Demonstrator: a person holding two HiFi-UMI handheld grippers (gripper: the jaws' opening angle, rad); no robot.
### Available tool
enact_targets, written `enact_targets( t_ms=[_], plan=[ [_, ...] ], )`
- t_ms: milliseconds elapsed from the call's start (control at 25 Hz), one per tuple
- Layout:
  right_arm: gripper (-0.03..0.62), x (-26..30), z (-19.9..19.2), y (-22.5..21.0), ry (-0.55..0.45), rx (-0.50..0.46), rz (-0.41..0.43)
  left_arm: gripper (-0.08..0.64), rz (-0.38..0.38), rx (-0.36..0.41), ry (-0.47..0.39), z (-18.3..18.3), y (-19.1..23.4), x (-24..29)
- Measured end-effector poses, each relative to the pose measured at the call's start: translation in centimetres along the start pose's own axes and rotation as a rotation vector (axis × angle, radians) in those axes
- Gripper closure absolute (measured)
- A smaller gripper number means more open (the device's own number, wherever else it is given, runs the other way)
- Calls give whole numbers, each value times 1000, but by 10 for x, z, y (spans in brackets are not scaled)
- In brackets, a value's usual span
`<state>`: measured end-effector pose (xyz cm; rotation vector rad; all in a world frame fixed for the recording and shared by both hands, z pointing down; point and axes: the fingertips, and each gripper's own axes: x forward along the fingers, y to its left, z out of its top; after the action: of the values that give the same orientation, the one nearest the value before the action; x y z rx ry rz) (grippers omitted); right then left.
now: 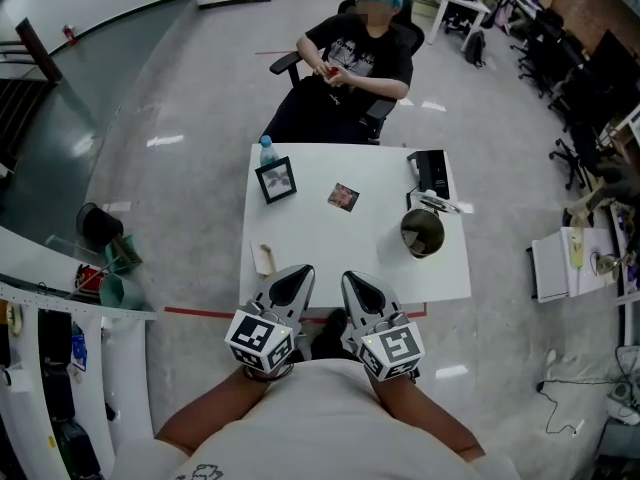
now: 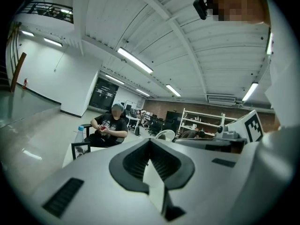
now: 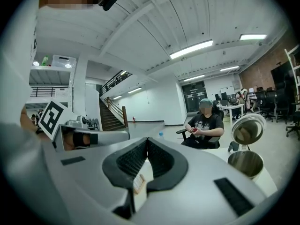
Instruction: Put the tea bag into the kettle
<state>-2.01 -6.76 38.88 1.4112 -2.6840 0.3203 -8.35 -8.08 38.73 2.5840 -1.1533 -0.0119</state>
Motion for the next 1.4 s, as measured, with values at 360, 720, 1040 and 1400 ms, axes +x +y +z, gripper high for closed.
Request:
enact_targets(
  t_ms=[360, 720, 1040, 1400],
  plan=[
    [580, 43, -5, -61, 42, 30, 34, 551, 28, -20, 49, -6, 22, 68],
    [580, 77, -2, -119, 54, 69, 43, 552, 56, -22, 83, -4, 41, 128],
    [580, 109, -4, -137, 73, 81, 20, 552, 47, -48, 106, -11, 76, 154],
    [578, 140, -16, -148, 118, 94, -83, 551, -30, -35, 108, -7, 109, 177]
  ],
)
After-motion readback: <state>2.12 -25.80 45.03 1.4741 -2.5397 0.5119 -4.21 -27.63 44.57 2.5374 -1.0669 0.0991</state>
